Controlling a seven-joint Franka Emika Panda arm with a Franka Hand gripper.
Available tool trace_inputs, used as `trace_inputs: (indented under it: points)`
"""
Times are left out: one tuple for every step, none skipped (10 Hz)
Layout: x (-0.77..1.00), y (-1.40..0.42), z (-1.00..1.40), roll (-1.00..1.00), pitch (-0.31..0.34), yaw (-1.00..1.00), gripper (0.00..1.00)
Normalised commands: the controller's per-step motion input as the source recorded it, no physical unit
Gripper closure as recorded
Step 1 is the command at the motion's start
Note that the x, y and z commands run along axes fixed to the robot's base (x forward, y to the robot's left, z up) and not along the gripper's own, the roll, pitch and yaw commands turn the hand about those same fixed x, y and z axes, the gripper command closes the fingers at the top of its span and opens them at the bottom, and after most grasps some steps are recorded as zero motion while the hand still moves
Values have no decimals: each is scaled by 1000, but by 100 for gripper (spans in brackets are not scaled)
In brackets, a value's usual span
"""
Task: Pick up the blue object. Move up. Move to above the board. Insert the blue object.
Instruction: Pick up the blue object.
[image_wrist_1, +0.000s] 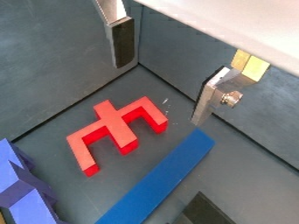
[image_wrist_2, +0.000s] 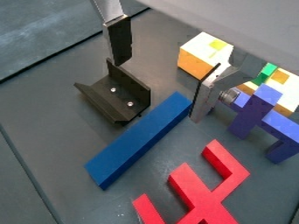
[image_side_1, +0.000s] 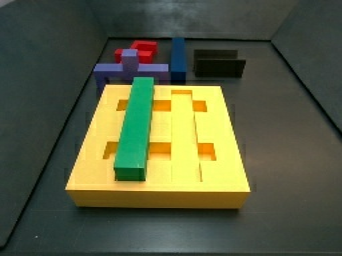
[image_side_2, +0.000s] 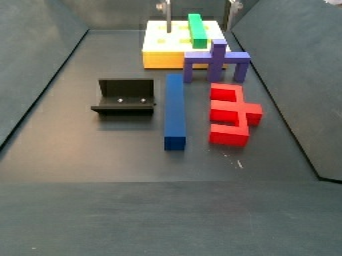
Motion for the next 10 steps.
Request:
trace_inputs:
  points:
    - [34, 0, -20, 0, 0, 0, 0]
    - [500, -23, -477, -23, 0, 0, 0]
    - [811, -43, -906, -6, 11, 0, 0]
    - [929, -83, -1000, -9, 17, 0, 0]
    - [846, -91, -977, -11, 0, 0, 0]
    - [466, -163, -860, 0, 0, 0, 0]
    - [149, -226, -786, 0, -43, -54, 0]
    - [0, -131, -766, -41, -133, -31, 0]
    - [34, -80, -769, -94, -147, -46, 0]
    - [0, -31, -754, -120, -167, -54, 0]
